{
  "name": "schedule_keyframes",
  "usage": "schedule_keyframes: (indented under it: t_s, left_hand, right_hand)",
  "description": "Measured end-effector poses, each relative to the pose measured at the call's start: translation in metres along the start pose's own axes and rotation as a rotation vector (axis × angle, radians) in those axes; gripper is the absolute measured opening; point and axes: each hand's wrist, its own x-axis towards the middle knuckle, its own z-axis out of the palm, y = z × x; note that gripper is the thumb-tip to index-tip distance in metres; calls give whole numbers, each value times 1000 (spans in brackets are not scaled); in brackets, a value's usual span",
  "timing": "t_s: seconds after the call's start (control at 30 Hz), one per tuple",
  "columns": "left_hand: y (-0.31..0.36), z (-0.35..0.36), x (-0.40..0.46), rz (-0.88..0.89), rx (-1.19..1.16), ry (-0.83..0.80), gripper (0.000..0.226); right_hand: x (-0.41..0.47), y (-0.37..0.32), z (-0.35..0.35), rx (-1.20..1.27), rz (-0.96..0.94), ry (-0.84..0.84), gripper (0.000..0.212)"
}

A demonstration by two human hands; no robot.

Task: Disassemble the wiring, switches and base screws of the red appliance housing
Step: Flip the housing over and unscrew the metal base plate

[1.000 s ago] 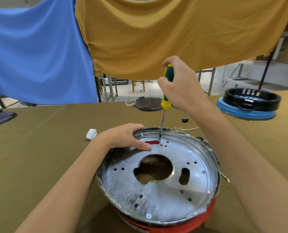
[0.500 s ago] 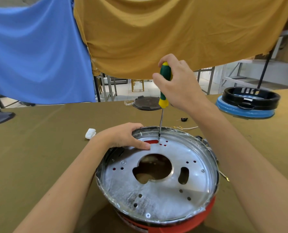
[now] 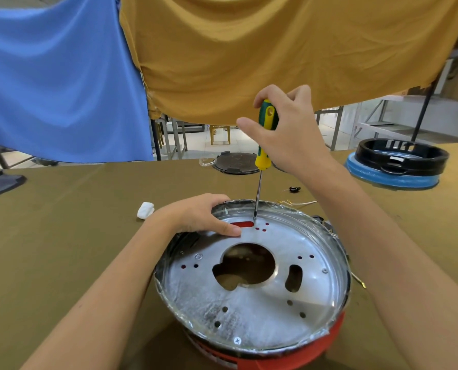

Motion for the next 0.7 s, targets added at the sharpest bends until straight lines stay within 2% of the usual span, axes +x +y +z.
schedule_keyframes:
  t_s: [0.1, 0.23, 0.37, 0.5, 0.63, 0.7]
  left_hand:
    - [2, 0, 0, -4, 2, -4, 52]
    - [3, 0, -1, -6, 8, -9, 54]
    - [3, 0, -1, 0, -7, -11, 53]
    - [3, 1, -2, 5, -20, -12, 51]
    - [4, 1, -2, 1, 2, -7, 52]
    - [3, 1, -2, 3, 10, -11, 52]
  right_hand:
    - [2, 1, -2, -9, -9, 26, 29]
    - [3, 2, -3, 39, 32, 31, 40]
    - [0, 2, 1, 74, 20, -14, 31]
    - [-2, 2, 3, 45, -24, 20, 36]
    - [2, 5, 3, 53, 16, 14, 39]
    - [2, 5, 2, 112, 38, 0, 33]
